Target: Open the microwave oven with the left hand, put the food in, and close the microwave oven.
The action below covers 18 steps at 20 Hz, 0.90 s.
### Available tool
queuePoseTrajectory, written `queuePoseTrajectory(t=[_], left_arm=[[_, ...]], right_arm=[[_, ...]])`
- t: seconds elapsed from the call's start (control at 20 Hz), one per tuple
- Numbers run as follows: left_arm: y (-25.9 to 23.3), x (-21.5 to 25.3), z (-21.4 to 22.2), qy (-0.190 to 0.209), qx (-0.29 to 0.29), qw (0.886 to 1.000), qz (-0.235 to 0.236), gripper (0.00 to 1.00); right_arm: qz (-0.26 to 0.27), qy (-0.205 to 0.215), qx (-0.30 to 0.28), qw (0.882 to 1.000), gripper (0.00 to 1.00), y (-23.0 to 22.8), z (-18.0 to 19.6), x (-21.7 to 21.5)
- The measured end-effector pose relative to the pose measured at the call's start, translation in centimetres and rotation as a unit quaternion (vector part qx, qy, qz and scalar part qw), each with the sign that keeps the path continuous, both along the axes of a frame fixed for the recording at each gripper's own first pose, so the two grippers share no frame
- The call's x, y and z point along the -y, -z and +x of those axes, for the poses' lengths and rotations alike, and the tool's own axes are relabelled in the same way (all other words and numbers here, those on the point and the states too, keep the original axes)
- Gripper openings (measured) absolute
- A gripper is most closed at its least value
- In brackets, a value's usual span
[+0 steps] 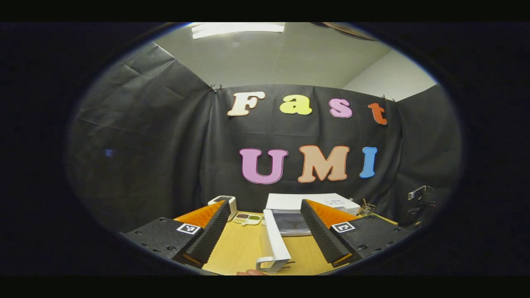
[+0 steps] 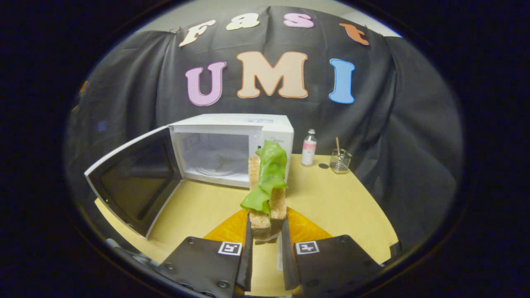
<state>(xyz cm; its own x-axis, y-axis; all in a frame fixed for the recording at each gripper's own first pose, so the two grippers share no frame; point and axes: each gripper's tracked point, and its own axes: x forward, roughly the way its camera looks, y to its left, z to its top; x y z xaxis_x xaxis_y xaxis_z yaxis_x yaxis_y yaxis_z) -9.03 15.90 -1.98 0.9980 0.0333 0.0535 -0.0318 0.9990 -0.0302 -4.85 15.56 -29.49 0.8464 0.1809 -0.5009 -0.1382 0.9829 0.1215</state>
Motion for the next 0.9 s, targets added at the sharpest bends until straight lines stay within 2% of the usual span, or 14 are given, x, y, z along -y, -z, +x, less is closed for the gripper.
queuePoseTrajectory(t=[0.3,0.45,0.65,0.9], left_arm=[[0.5,0.4,0.6,0.012,-0.003,1.000,0.002,0.99],[0.8,0.2,0.5,0.013,-0.008,1.000,0.001,0.99],[1.0,-0.6,0.6,0.004,-0.013,1.000,0.009,0.99],[0.8,-2.1,-0.3,-0.017,-0.018,0.999,0.033,1.00]], right_arm=[[0.086,-0.015,-0.022,0.996,0.32,-0.3,3.2,-6.8],[0.150,0.002,-0.058,0.987,0.32,0.7,5.1,-10.5],[0.186,0.006,-0.084,0.979,0.32,2.2,7.4,-14.7],[0.245,0.054,-0.113,0.961,0.32,4.3,11.8,-18.2]])
